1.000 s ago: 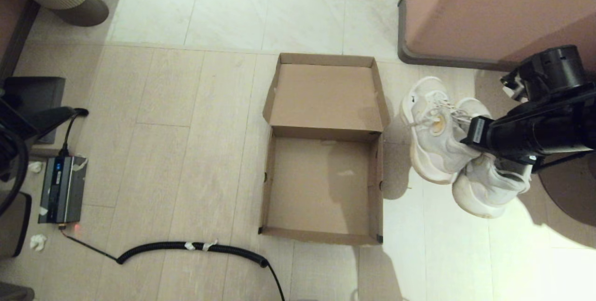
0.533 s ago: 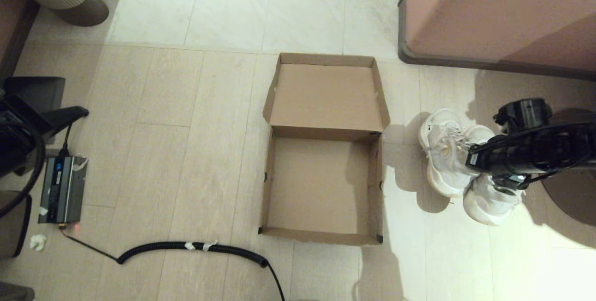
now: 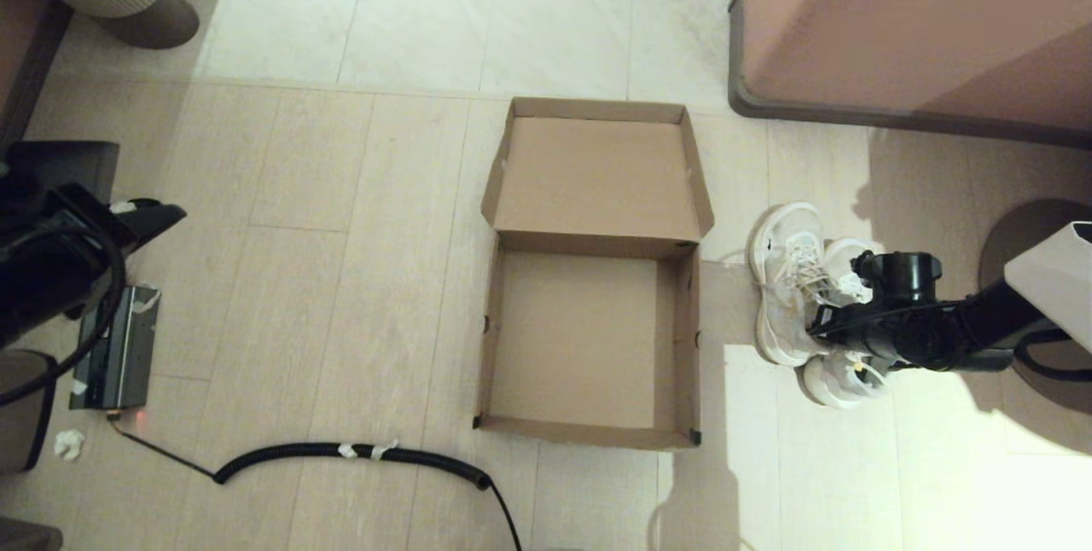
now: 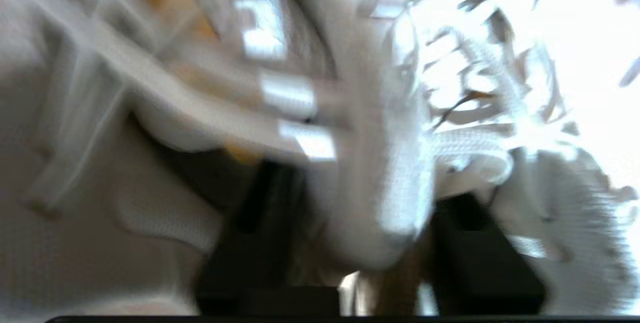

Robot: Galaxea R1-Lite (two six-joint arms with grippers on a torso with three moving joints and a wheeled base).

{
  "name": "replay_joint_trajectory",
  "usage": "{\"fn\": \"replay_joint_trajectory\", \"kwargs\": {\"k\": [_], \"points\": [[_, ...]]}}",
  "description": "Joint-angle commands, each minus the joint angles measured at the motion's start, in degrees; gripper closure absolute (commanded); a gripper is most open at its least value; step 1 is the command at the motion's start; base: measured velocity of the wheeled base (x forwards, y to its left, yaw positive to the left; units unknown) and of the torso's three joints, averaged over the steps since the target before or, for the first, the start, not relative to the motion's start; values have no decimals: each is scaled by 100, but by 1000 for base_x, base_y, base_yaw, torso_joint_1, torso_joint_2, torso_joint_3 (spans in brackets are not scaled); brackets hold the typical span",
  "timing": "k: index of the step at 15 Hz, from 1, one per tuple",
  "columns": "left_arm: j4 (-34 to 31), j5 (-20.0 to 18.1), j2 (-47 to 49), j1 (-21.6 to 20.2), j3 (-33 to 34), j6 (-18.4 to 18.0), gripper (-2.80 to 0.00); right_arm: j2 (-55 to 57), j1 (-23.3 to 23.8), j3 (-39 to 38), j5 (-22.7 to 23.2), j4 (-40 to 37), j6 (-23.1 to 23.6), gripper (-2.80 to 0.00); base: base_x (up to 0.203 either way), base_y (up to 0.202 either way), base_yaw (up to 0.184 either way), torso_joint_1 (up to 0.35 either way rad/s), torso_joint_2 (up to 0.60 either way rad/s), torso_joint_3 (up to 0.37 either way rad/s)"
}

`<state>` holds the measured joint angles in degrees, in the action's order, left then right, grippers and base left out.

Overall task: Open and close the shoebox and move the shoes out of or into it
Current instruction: Put the shoes out of the shoe box

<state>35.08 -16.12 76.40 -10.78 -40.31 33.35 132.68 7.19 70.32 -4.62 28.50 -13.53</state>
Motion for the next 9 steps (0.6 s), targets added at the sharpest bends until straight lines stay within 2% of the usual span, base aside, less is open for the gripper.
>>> {"fn": "replay_joint_trajectory", "kwargs": {"k": [1, 9], "points": [[16, -13, 77, -3, -3, 22, 0, 133, -7, -54, -2, 6, -9, -280, 0, 0, 0, 0, 0, 0], [30, -6, -71, -3, 207, 31, 0, -1364, -1, -1022, -7, -11, -32, -280, 0, 0, 0, 0, 0, 0]]}}
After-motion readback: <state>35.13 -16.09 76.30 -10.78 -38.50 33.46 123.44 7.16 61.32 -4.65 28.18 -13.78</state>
